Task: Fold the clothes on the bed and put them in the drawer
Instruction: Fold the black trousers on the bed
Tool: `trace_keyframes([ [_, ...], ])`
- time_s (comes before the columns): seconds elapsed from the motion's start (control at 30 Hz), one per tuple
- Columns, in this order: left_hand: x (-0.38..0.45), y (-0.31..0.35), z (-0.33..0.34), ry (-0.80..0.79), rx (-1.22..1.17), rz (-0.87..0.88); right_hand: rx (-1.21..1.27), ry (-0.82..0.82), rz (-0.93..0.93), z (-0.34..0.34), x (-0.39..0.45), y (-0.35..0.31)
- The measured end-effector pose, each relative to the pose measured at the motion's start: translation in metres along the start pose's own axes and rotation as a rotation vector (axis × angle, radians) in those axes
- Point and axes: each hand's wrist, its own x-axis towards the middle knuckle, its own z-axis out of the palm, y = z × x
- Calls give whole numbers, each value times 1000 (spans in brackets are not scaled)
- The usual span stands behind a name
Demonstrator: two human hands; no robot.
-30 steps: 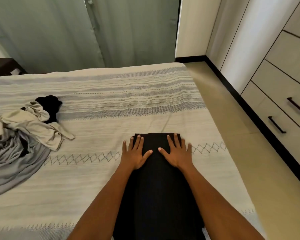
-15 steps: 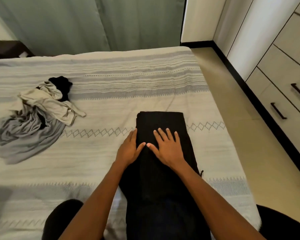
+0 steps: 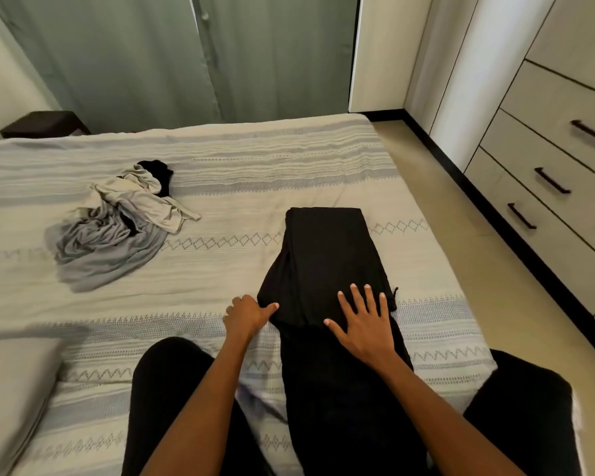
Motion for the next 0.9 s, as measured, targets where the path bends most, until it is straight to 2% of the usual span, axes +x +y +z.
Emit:
trace_keyframes([
  [0.07, -2, 3, -5, -112, -202, -2, -6, -22, -36, 3, -9, 5],
  [0.1, -6, 4, -4, -119, -330, 7, -27, -23, -65, 7, -14, 5],
  [0.33, -36, 21, 15, 71, -1045, -68, -39, -43, -99, 19, -38, 9],
  [0.43, -55, 35, 22, 162, -1131, 42, -27, -51, -107, 15, -42, 8],
  [0.5, -65, 46, 33, 192, -1038, 186, -18, -73, -123, 11, -45, 10],
  [0.53, -69, 50, 39, 186, -916, 268, -8, -75, -144, 9, -46, 11],
  [0.63, -68, 48, 61, 161, -236, 532, 71, 5, -222, 3, -58, 23],
  [0.67, -65, 44, 66, 120, -78, 583, 106, 56, -251, 3, -64, 30],
  [0.77, -56, 29, 65, 91, 98, 696, 187, 230, -331, 11, -85, 57],
  [0.9, -54, 19, 52, 116, 242, 821, 200, 252, -450, 5, -117, 78],
])
